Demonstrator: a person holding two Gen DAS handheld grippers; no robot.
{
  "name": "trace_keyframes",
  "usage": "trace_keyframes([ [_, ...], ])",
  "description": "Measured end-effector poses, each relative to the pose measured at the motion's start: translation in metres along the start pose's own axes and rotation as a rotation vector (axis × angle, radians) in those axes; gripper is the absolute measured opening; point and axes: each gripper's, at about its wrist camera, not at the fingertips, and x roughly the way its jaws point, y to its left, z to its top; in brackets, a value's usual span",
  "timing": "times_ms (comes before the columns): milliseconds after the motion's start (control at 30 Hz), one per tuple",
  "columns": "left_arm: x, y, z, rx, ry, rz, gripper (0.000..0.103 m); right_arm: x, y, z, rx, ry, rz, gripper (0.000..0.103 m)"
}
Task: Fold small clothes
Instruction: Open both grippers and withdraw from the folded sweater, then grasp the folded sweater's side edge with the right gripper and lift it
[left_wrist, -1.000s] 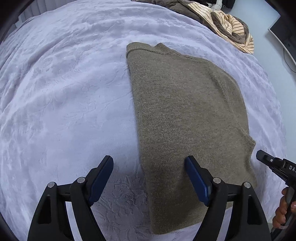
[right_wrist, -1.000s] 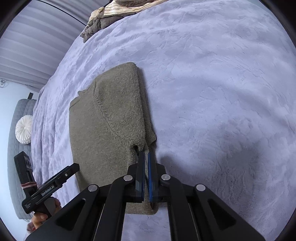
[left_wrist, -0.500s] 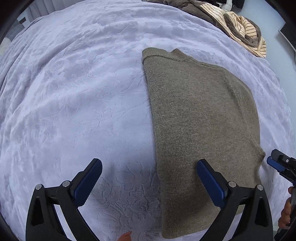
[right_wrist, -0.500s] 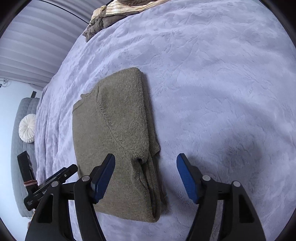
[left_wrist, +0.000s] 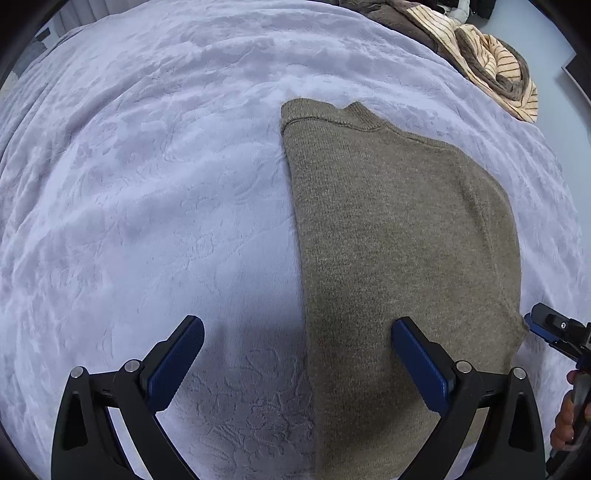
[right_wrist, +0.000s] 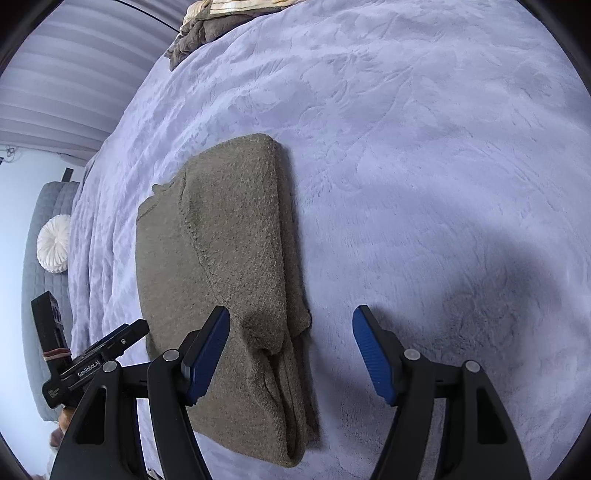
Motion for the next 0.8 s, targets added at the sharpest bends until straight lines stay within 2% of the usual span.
trace_keyframes([
  [167,0.002,0.002,0.017,-0.017,-0.018,-0.081,0.102,0.007,0.0,0.01,-0.023,0.02,0.035,0.073],
  [300,0.012,0.004,0.027,-0.002,0.012,-0.191,0.102,0.014,-0.003,0.02,-0.038,0.037,0.092,0.073],
  [400,0.023,0.003,0.027,0.022,0.044,-0.234,0.102,0.021,-0.006,0.026,-0.036,0.059,0.151,0.073],
  [500,0.037,-0.006,0.026,0.037,0.078,-0.242,0.102,0.032,-0.008,0.031,-0.047,0.091,0.19,0.073],
  [667,0.047,-0.02,0.027,0.037,0.074,-0.269,0.102,0.062,-0.008,0.039,-0.054,0.166,0.223,0.073],
  [800,0.051,-0.025,0.028,0.031,0.074,-0.273,0.102,0.071,0.007,0.049,-0.073,0.181,0.255,0.073],
])
